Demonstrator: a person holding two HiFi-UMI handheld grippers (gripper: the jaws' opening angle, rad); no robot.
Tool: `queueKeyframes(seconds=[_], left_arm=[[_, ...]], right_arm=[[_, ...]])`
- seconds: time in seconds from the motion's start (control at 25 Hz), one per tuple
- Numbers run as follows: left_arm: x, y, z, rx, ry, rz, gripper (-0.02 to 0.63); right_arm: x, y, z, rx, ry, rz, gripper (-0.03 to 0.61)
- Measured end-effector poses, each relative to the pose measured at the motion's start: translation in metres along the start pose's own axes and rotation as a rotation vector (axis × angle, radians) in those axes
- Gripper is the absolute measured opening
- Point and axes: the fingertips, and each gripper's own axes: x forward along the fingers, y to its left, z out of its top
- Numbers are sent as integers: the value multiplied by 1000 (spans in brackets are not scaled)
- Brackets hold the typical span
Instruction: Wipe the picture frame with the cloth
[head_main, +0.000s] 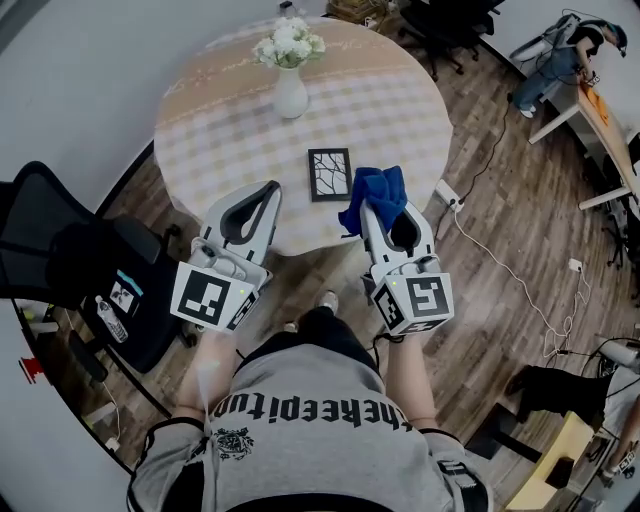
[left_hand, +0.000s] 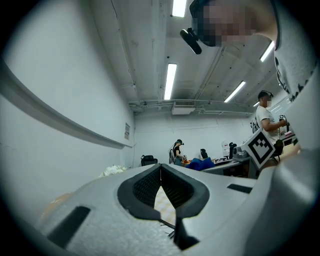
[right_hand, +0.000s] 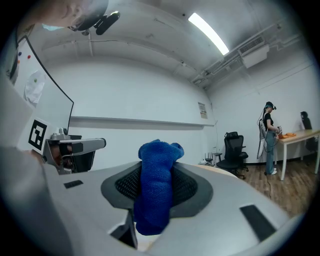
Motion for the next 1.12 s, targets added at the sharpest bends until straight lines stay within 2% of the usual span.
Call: queueKeyframes(seconds=[0.6,1.12], left_arm=[[-64,-12,11,-12,-36,-46,15],[-85,-34,26,7,-62,-35,15]], right_arm=[[-56,50,4,-26,-38,-73,144],[-82,66,13,-49,-58,-35,146]])
